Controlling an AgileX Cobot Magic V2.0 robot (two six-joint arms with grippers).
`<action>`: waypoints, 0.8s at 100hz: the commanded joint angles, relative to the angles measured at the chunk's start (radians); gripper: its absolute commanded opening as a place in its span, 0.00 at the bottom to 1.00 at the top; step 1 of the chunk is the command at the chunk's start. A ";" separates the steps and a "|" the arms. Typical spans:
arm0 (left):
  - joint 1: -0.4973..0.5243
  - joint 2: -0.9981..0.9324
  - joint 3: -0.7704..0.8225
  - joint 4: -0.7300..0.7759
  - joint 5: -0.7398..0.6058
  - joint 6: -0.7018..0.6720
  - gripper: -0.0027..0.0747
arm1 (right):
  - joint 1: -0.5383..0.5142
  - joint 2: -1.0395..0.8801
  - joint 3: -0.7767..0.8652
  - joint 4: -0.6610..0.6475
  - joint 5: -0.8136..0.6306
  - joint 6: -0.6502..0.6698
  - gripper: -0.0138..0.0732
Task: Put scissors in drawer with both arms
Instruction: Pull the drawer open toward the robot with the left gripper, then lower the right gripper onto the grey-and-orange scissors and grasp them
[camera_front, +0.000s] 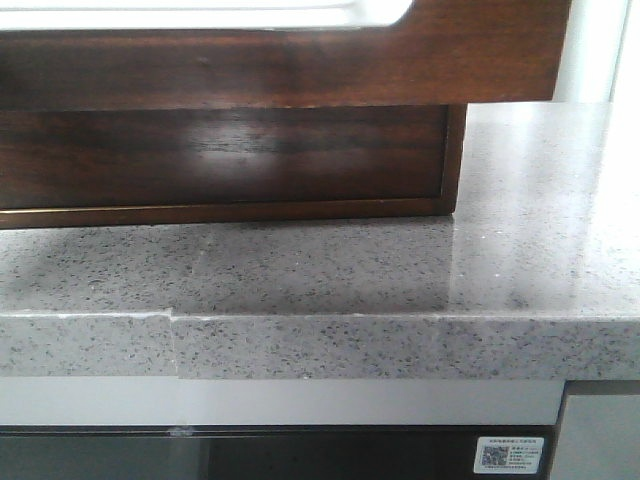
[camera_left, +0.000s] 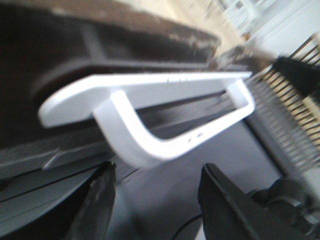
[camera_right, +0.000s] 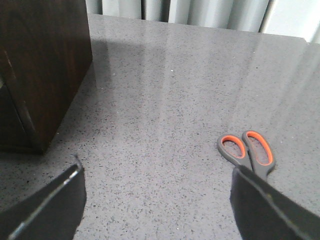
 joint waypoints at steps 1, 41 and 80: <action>-0.007 -0.045 -0.069 0.157 -0.003 -0.152 0.50 | -0.008 0.020 -0.062 -0.016 -0.039 -0.002 0.77; -0.010 -0.189 -0.317 0.890 0.000 -0.462 0.50 | -0.163 0.343 -0.320 -0.116 0.293 0.107 0.77; -0.085 -0.179 -0.318 0.917 -0.185 -0.444 0.50 | -0.436 0.744 -0.482 0.044 0.521 -0.093 0.77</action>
